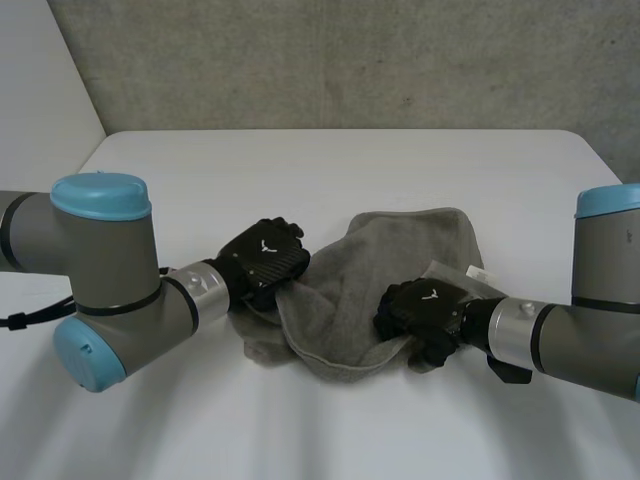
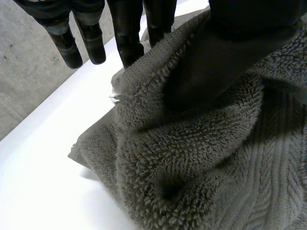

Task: Fold the towel.

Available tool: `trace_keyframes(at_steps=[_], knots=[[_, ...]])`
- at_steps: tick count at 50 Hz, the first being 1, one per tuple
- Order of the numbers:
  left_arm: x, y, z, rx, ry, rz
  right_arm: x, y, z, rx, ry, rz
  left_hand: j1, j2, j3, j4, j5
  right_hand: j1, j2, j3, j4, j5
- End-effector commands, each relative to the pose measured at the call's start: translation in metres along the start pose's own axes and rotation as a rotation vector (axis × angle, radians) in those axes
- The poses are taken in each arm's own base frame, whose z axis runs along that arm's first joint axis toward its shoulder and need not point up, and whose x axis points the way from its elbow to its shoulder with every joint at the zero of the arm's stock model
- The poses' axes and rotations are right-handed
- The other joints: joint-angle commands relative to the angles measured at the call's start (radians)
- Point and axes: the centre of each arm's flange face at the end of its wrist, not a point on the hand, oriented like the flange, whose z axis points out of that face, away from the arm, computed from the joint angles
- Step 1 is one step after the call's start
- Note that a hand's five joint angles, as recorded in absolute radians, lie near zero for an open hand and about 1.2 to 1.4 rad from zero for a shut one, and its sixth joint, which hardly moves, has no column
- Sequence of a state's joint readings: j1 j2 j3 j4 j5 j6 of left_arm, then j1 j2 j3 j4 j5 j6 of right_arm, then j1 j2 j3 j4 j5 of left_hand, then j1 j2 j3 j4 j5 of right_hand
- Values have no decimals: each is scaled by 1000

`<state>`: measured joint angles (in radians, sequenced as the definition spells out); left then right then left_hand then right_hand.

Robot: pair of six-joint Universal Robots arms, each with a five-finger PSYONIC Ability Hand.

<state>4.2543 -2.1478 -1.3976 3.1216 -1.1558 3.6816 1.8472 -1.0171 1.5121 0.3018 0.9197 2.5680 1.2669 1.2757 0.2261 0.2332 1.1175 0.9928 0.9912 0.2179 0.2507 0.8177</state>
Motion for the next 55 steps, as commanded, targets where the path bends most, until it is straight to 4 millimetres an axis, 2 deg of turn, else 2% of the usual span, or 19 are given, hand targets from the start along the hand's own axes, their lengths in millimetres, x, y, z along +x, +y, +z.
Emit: trace_keyframes(at_steps=[1, 7, 11, 17, 20, 21, 22, 23, 24, 27, 28, 30, 34, 39, 41, 44, 47, 49, 55], knots=[[-2, 5, -3, -16, -4, -10, 12, 0, -1, 16, 33, 3, 83, 74, -52, -59, 58, -9, -8, -43, -76, -9], [-5, 8, -5, -25, -13, -16, 18, -3, -5, 23, 52, 0, 83, 74, -52, -59, 58, 61, 63, -43, -76, 62], [-9, 8, -4, -24, -22, -17, 20, -1, -2, 21, 51, -49, 129, 121, -52, -59, 104, 402, 404, -43, -76, 403], [-27, -6, 3, 37, -71, 12, 26, -14, 1, 52, 63, -166, 129, 121, -52, -59, 104, 403, 405, -43, -76, 404], [-51, -33, 7, 139, -173, 55, 38, -48, -1, 143, 108, -255, 129, 121, -52, -59, 104, 403, 405, -43, -76, 404], [-51, -34, 7, 139, -174, 55, 45, -82, -8, 230, 166, -319, 129, 121, -52, -59, 104, 403, 405, -43, -76, 404], [-63, -50, 8, 199, -241, 75, 46, -82, -8, 231, 167, -320, 129, 121, -52, -59, 104, 403, 405, -43, -76, 404], [-77, -75, 2, 289, -324, 87, 53, -129, -26, 366, 250, -373, 129, 121, -52, -59, 104, 403, 405, -43, -76, 404], [-78, -75, 2, 290, -325, 87, 59, -167, -45, 497, 336, -392, 129, 121, -52, -59, 104, 403, 405, -43, -76, 404], [-111, -137, -35, 542, -528, 70, 63, -197, -64, 631, 410, -381, 129, 121, -52, -59, 104, 403, 405, -43, -76, 404], [-111, -137, -35, 543, -528, 70, 68, -220, -84, 774, 475, -343, 129, 121, -52, -59, 104, 403, 405, -43, -76, 404], [-127, -183, -82, 823, -640, -10, 68, -244, -115, 969, 504, -278, 129, 121, -52, -59, 104, 403, 405, -43, -76, 404], [-128, -178, -95, 862, -633, -72, 66, -229, -110, 954, 446, -200, 129, 121, -52, -59, 104, 403, 405, -43, -76, 404], [-114, -129, -84, 697, -591, -134, 51, -177, -80, 782, 396, -189, 129, 121, -52, -59, 104, 403, 405, -43, -76, 404], [-91, -87, -74, 552, -533, -173, 43, -135, -61, 658, 375, -189, 129, 121, -52, -59, 104, 403, 405, -43, -76, 404], [-75, -52, -70, 435, -491, -172, 37, -117, -53, 605, 357, -197, 129, 121, -52, -59, 104, 403, 405, -43, -76, 404], [-66, -31, -67, 366, -472, -170, 24, -85, -43, 514, 303, -215, 129, 121, -52, -59, 104, 403, 405, -43, -76, 404], [-47, 2, -63, 232, -432, -156, 8, -52, -33, 428, 246, -235, 129, 121, -52, -59, 104, 403, 405, -43, -76, 404], [-26, 32, -62, 73, -372, -120, -3, -13, -20, 312, 219, -239, 129, 121, -52, -59, 104, 158, 160, -43, -76, 158]])
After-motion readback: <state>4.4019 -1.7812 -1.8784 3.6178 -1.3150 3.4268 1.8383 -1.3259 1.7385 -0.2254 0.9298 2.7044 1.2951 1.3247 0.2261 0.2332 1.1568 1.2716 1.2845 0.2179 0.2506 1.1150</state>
